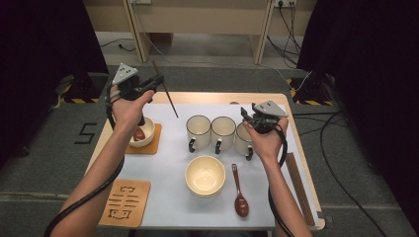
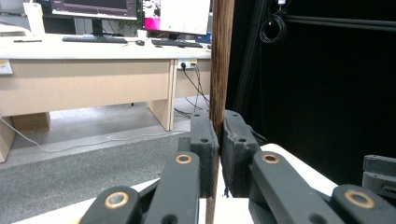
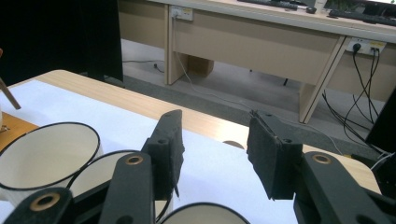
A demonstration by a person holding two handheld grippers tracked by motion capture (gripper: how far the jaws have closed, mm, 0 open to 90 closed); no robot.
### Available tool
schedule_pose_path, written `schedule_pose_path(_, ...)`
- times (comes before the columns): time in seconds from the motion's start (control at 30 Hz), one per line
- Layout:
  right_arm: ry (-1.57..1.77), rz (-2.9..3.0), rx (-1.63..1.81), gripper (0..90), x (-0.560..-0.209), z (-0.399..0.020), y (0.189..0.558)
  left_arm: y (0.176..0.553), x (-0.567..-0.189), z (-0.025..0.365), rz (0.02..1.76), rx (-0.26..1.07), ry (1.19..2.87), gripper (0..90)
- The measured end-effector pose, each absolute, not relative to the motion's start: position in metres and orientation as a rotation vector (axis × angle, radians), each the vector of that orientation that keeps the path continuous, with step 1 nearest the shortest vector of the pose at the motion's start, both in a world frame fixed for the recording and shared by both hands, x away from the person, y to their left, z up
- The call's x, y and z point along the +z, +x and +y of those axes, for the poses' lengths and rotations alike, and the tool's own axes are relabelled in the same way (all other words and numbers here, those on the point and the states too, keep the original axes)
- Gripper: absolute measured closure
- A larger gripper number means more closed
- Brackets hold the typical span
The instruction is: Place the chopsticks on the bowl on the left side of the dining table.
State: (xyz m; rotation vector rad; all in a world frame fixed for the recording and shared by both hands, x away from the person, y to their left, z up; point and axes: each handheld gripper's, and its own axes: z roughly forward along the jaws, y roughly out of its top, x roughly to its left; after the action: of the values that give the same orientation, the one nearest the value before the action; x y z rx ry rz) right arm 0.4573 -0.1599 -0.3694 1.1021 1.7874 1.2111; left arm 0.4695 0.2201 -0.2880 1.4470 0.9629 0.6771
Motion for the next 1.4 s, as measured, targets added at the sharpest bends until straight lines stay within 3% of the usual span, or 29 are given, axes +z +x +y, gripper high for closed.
schedule_pose_path(1.4, 1.186, 1.707, 1.221, 53.8, -0.402, -0.21, 0.4, 0.399, -0.324, 0.267, 1.032, 0.687, 1.478, 83.1)
